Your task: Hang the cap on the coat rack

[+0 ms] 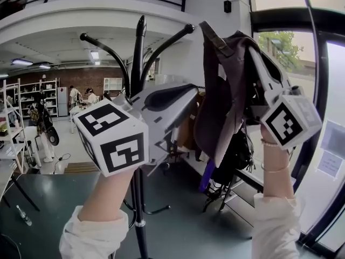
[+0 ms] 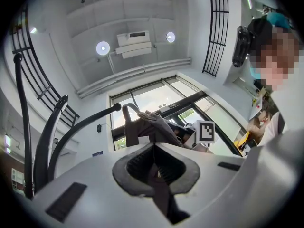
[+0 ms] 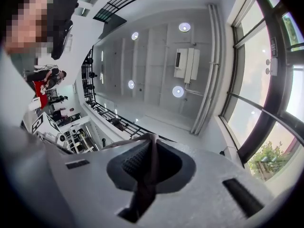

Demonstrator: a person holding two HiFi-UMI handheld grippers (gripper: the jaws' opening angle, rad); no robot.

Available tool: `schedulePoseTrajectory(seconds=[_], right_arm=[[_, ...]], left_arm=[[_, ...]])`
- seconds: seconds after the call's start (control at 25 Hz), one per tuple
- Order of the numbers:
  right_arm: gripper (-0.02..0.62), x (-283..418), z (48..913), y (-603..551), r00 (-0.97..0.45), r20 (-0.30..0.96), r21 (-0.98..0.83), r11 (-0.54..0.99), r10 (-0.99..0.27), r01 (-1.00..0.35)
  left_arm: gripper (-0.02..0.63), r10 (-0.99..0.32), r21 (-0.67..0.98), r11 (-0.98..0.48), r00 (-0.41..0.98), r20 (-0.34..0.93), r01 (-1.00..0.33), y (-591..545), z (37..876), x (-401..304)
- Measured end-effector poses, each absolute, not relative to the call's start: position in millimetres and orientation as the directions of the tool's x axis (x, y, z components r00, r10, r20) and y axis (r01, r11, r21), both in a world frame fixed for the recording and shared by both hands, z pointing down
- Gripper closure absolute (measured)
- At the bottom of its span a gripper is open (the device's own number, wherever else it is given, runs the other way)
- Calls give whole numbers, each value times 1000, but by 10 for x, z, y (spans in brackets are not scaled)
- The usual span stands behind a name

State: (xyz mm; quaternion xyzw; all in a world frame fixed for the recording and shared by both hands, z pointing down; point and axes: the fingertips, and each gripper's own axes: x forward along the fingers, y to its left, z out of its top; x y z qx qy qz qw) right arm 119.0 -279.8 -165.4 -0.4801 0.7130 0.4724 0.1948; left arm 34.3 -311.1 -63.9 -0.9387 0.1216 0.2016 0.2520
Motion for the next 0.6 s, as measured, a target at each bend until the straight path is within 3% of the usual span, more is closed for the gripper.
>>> schedulePoseTrajectory(seconds=[0.6], right_arm=[[581,946,-1723,-2969,-482,-721,518,75,-498,-852]], left_arm=[[589,-125,-404,-851,876,-466,-336,-3155,-694,314]])
